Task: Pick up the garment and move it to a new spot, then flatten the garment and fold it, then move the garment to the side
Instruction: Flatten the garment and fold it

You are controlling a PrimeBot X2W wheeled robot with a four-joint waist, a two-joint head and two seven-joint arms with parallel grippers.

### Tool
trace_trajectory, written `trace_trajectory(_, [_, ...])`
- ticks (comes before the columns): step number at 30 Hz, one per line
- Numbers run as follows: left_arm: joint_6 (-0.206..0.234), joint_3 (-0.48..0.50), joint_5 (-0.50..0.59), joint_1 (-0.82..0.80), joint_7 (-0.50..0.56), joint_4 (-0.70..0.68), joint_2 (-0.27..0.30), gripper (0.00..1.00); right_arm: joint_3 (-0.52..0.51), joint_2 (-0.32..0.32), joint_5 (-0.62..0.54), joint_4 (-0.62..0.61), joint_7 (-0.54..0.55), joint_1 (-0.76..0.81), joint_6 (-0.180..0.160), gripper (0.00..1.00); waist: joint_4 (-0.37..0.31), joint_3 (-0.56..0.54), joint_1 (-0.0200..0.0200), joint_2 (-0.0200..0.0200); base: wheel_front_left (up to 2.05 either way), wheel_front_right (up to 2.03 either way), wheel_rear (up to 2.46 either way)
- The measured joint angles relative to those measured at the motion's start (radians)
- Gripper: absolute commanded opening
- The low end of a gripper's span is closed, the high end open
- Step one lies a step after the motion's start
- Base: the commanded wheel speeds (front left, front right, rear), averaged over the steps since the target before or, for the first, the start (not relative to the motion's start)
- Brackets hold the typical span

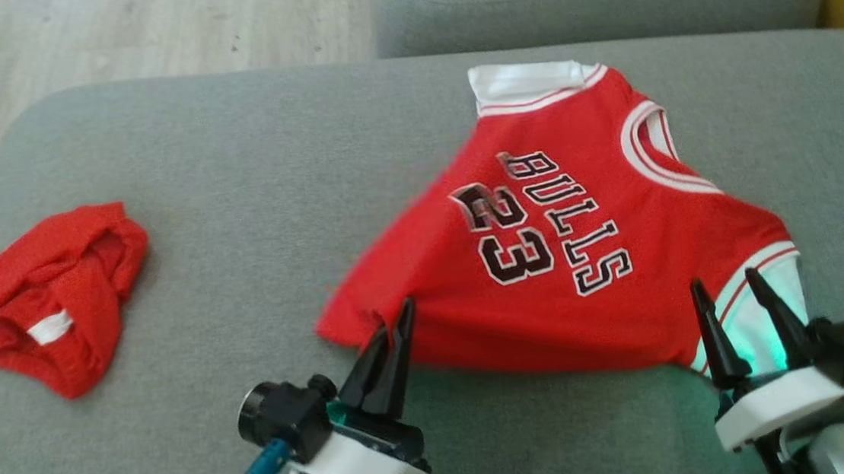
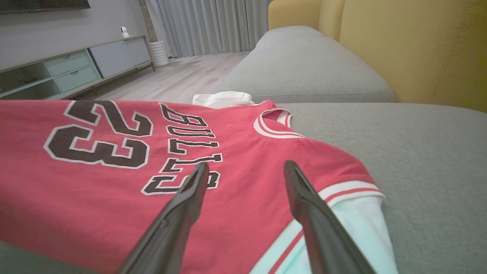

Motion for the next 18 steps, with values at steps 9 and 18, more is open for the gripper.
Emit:
trace_trajectory(9, [0.000,0.030,0.067,0.033,0.000,-0.056,0.005,0.00,0.000,0.017,0.000,0.007,0.000,0.010,0.000,1.00,0.017,0.004,0.0000,0.0000,0.00,0.00,0.00])
trace_trajectory(18, [-0.008,0.168,0.106,-0.180,0.000,0.145,0.051,0.00,0.033,0.000,0.000,-0.004,0.000,-0.074,0.000,1.00,-0.037,0.105,0.0003,0.0000,0.00,0.00,0.00])
